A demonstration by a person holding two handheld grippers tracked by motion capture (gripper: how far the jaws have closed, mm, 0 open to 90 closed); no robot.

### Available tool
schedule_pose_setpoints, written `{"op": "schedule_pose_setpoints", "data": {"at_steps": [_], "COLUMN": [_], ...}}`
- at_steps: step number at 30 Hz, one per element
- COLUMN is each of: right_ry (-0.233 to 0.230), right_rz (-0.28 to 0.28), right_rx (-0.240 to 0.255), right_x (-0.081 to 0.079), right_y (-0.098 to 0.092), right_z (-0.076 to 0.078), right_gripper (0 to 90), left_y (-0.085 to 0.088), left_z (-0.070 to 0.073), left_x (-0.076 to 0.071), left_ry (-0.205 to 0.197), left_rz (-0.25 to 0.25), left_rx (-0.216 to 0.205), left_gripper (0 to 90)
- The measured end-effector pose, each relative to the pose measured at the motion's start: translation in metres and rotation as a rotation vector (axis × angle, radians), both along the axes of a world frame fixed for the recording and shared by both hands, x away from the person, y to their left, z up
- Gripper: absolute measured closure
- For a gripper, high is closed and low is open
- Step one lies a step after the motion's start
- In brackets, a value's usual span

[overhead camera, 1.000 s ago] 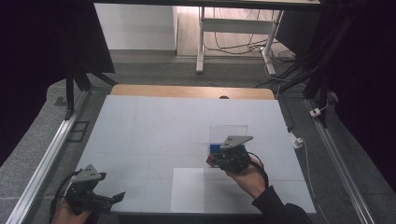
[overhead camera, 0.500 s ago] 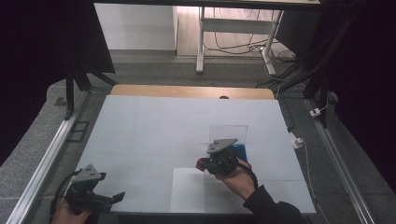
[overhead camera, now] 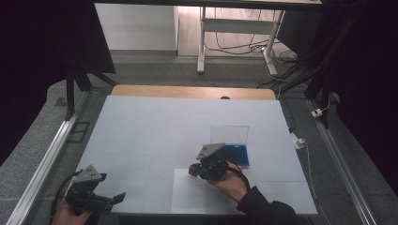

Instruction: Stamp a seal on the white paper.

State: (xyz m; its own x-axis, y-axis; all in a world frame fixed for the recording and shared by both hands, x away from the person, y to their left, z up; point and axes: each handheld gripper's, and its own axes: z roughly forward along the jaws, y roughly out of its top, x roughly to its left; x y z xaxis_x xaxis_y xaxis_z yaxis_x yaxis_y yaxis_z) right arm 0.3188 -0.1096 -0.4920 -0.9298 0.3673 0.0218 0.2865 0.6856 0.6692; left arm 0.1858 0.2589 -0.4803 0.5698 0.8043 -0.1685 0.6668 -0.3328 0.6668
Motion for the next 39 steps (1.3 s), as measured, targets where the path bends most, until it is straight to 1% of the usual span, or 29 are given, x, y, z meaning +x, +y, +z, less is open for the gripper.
{"op": "schedule_pose_setpoints", "data": {"at_steps": [4,10,17,20,21,27,31,32,34,39], "right_ry": [0.000,0.000,0.002,-0.020,-0.018,-0.053,-0.086,-0.087,-0.077,0.008], "right_rz": [0.005,0.013,0.003,0.011,0.005,0.012,0.022,0.024,0.020,-0.004], "right_rx": [-0.008,-0.034,-0.052,-0.067,-0.070,-0.099,-0.125,-0.121,-0.115,-0.060], "right_x": [0.000,0.001,0.000,-0.001,-0.002,-0.008,-0.011,-0.011,-0.010,-0.001], "right_y": [0.002,0.005,0.007,0.009,0.010,0.013,0.016,0.016,0.015,0.009], "right_z": [-0.003,-0.008,-0.009,-0.010,-0.009,-0.009,-0.008,-0.009,-0.009,-0.010], "right_gripper": [80.3,80.3,80.8,81.0,81.0,81.1,81.1,81.1,81.1,81.2], "left_y": [0.000,0.000,0.000,-0.001,-0.001,-0.001,-0.001,-0.001,-0.001,-0.001], "left_z": [0.000,0.000,0.000,0.000,0.000,0.000,0.000,0.000,0.000,0.000], "left_x": [0.000,0.000,0.000,0.000,0.000,0.000,0.000,0.000,0.000,0.000], "left_ry": [0.000,-0.001,-0.001,0.002,0.001,0.003,0.003,0.003,0.003,0.003], "left_rz": [0.000,0.000,-0.001,-0.001,-0.002,-0.001,-0.002,-0.002,-0.002,-0.001], "left_rx": [0.001,0.000,0.002,0.000,0.003,0.003,0.004,0.003,0.003,0.003], "left_gripper": [0.0,0.0,0.0,0.0,0.0,0.0,0.0,0.0,0.0,0.0]}}
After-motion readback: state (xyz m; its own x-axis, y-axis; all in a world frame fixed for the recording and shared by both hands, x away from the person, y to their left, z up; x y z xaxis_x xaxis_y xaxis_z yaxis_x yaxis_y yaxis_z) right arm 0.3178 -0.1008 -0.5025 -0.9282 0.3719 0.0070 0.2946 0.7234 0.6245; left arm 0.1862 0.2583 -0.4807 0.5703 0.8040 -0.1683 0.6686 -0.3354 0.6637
